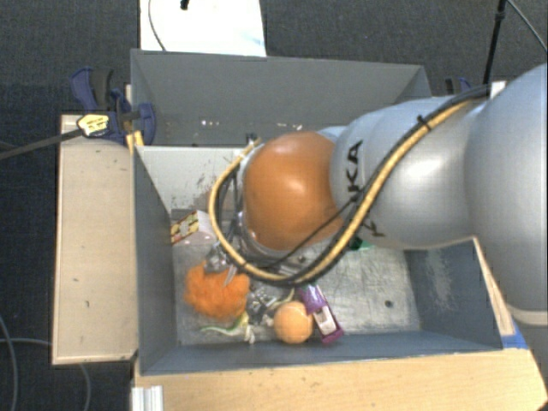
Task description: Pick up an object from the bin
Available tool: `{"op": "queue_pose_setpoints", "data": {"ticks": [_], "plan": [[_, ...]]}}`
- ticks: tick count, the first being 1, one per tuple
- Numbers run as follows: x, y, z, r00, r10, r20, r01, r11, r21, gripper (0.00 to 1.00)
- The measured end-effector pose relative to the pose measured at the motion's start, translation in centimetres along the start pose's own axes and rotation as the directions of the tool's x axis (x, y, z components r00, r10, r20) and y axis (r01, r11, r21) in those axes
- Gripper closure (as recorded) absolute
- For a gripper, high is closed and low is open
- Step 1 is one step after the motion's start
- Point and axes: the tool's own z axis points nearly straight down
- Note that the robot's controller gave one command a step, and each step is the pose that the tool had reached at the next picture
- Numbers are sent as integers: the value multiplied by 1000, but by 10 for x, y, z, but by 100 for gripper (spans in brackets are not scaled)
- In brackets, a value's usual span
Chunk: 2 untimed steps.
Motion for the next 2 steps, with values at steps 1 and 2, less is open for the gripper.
{"op": "queue_pose_setpoints", "data": {"ticks": [1,2], "plan": [[-40,-5,66,999,-33,8,33,999,0,0],[-19,-8,62,961,-275,11,275,961,3,100]]}}
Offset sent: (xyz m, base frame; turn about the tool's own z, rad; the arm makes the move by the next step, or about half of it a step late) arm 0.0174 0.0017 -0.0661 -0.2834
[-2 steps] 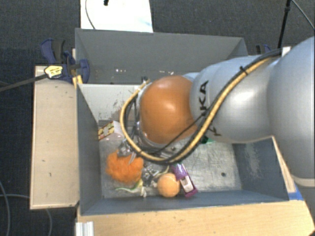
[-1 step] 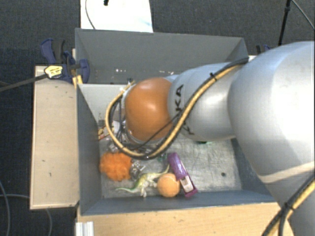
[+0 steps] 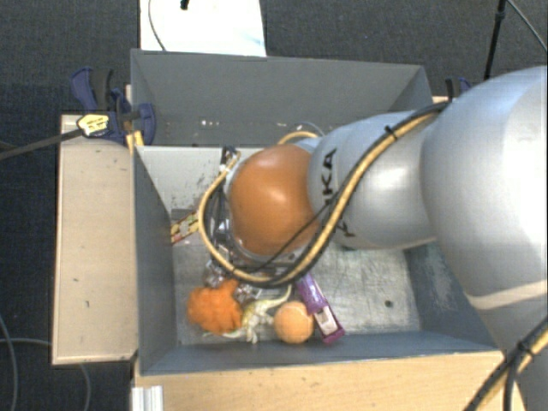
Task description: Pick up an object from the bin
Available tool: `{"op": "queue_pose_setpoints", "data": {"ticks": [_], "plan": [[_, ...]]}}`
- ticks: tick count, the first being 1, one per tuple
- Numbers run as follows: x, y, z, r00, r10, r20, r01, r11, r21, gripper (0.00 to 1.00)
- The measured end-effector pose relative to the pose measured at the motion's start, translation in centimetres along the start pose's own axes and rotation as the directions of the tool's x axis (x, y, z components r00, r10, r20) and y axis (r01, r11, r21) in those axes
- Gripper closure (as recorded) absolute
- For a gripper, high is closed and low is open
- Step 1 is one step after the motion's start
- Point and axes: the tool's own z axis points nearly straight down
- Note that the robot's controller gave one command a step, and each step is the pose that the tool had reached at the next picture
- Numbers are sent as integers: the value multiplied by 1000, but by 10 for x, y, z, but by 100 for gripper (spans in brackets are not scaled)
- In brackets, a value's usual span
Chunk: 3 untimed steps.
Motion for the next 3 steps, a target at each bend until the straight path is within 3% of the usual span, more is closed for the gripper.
{"op": "queue_pose_setpoints", "data": {"ticks": [2,3], "plan": [[1,1,-4,1000,1,-5,-1,1000,-3,100],[4,2,-24,1000,1,-16,-1,1000,-7,100]]}}
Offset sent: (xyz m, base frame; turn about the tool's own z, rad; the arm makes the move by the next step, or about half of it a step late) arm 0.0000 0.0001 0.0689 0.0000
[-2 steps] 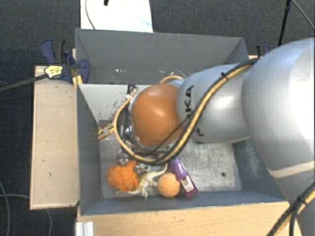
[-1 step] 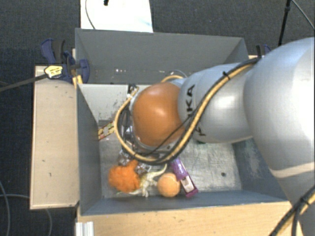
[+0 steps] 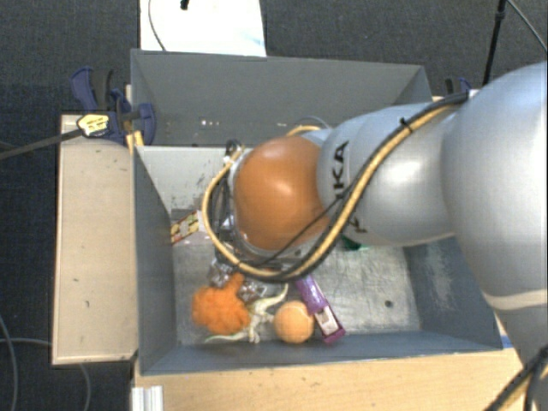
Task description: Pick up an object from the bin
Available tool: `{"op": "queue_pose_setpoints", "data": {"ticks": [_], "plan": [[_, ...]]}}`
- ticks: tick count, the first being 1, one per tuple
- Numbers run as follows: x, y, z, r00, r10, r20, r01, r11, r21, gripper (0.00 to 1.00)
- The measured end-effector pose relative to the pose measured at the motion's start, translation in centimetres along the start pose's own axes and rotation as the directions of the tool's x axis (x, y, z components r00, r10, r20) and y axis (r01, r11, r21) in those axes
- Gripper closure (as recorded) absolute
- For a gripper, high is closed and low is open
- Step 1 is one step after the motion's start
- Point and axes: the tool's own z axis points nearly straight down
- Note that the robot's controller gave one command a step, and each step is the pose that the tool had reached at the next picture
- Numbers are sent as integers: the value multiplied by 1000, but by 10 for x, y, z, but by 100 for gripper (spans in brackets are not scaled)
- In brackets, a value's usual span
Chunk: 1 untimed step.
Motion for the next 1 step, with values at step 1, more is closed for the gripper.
{"op": "queue_pose_setpoints", "data": {"ticks": [1], "plan": [[-1,-1,-19,1000,2,3,-2,1000,3,100]]}}
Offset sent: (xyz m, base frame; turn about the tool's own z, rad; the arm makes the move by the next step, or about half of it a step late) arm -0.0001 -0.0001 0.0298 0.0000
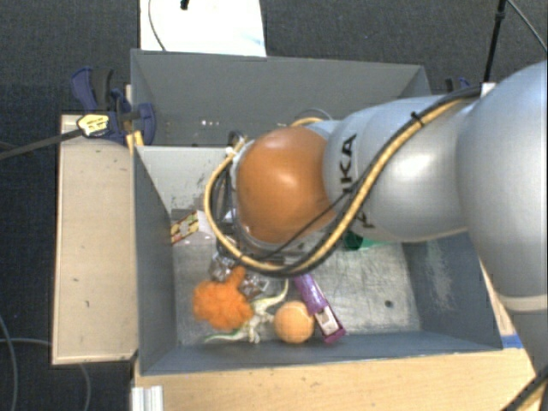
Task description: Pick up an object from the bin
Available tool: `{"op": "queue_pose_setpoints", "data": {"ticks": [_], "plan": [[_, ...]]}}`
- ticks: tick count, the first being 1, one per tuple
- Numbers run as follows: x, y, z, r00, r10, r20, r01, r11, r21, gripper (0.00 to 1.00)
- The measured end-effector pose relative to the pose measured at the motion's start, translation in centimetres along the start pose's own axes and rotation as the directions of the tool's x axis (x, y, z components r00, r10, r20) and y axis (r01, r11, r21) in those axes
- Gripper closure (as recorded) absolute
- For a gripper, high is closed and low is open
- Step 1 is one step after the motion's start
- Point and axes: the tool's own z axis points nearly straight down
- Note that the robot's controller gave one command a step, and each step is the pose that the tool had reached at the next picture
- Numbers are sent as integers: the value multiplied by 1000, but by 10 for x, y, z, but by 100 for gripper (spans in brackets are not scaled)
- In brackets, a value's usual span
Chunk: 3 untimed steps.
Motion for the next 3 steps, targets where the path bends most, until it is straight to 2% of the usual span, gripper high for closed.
{"op": "queue_pose_setpoints", "data": {"ticks": [3], "plan": [[-1,0,-29,1000,5,2,-5,1000,1,100]]}}
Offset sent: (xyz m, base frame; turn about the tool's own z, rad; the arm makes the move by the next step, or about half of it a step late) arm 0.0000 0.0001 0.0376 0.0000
